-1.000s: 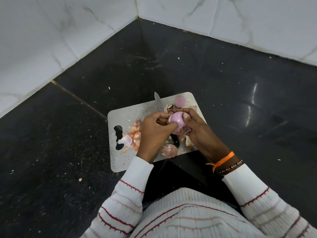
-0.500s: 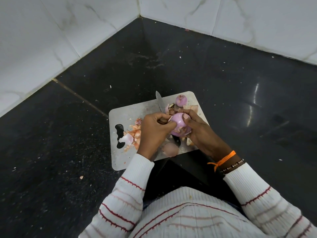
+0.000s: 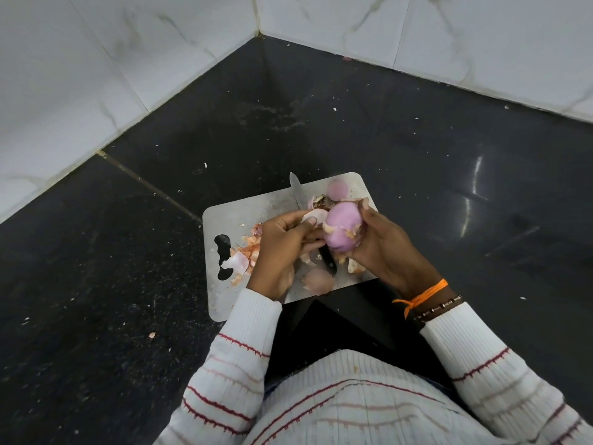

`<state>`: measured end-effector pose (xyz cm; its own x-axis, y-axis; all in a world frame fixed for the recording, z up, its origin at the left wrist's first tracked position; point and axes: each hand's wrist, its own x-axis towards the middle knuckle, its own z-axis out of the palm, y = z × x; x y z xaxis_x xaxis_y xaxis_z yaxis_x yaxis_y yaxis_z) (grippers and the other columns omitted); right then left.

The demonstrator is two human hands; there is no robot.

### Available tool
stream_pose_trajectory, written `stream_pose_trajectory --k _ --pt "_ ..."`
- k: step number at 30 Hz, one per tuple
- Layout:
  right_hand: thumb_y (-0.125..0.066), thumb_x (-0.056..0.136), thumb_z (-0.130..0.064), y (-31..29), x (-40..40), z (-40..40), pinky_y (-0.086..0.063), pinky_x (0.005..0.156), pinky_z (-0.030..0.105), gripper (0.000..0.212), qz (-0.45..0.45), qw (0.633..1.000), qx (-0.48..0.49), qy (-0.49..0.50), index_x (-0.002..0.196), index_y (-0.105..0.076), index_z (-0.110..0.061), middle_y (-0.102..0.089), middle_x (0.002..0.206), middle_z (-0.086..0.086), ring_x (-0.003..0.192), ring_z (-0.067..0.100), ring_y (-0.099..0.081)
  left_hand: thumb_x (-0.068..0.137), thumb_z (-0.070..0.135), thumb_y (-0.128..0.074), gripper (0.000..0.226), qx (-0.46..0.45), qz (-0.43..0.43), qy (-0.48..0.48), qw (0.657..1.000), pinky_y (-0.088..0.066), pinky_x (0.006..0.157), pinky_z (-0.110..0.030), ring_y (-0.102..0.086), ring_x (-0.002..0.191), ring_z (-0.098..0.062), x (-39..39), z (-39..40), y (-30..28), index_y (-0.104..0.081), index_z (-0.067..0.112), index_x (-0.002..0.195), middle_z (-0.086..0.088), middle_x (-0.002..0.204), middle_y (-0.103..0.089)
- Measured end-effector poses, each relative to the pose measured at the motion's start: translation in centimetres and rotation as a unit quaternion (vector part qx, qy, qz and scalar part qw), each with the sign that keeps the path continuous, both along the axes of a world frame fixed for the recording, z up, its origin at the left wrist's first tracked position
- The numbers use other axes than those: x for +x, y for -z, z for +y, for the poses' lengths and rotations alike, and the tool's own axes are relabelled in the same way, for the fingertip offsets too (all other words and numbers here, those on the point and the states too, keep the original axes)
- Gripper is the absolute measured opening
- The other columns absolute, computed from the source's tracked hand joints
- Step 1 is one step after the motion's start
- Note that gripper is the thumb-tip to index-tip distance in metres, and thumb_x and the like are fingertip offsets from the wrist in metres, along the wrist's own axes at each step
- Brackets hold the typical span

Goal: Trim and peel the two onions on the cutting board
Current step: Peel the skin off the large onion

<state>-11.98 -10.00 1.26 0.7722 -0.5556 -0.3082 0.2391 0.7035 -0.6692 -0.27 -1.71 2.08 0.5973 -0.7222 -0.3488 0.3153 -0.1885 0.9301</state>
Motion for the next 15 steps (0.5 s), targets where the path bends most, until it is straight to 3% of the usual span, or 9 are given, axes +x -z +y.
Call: stream_pose_trajectory --k 3,6,8,12,15 --pt "-0.027 0.098 -0.033 -0.2 -0.1 0.3 -0.059 0.071 0.032 0.042 -0.027 0.998 0.054 -0.002 0.112 -0.055 -0.005 -0.069 0.101 0.014 0.086 0.022 -0.069 0.09 -0.003 -0.056 0.018 0.002 -0.022 -0.006 1.0 -0.058 0.061 -0.022 -0.069 0.065 -0.01 -0.4 -0.5 0.2 -0.07 0.007 0.091 0.0 0.074 -0.072" --pt "-0.033 0.094 -0.035 -0.6 -0.2 0.4 -0.058 0.062 0.03 0.043 -0.06 0.995 0.078 0.014 0.113 -0.054 -0.003 -0.066 0.1 0.015 0.08 0.021 -0.069 0.09 -0.004 -0.055 0.019 0.022 -0.08 -0.043 0.996 -0.055 0.058 -0.018 -0.067 0.063 -0.008 -0.2 -0.7 0.4 -0.072 0.006 0.092 0.004 0.07 -0.071" --pt "-0.037 0.088 -0.037 -1.0 -0.1 0.2 -0.059 0.068 0.032 0.044 -0.087 0.994 0.064 0.021 0.111 -0.055 -0.004 -0.068 0.1 0.014 0.086 0.022 -0.069 0.088 -0.002 -0.058 0.021 0.046 -0.12 -0.05 0.99 -0.057 0.069 -0.023 -0.069 0.078 -0.013 0.2 -0.6 1.0 -0.073 0.01 0.099 0.0 0.086 -0.073" --pt "-0.042 0.092 -0.026 -0.6 0.1 -0.2 -0.058 0.076 0.034 0.034 -0.063 0.997 0.008 0.034 0.114 -0.054 -0.003 -0.068 0.105 0.014 0.093 0.024 -0.067 0.087 0.006 -0.061 0.037 0.065 -0.199 0.038 0.977 -0.051 0.097 -0.039 -0.06 0.112 -0.014 -0.6 -0.8 0.8 -0.066 0.024 0.119 0.003 0.121 -0.065" --pt "-0.051 0.085 -0.019 0.0 0.1 -0.2 -0.056 0.084 0.041 0.037 -0.021 0.999 -0.021 0.039 0.118 -0.049 -0.002 -0.06 0.116 0.018 0.097 0.027 -0.066 0.092 0.007 -0.053 0.033 0.048 -0.217 0.011 0.975 -0.05 0.095 -0.024 -0.056 0.112 -0.008 -0.4 -0.9 -0.1 -0.064 0.018 0.122 0.003 0.125 -0.062"
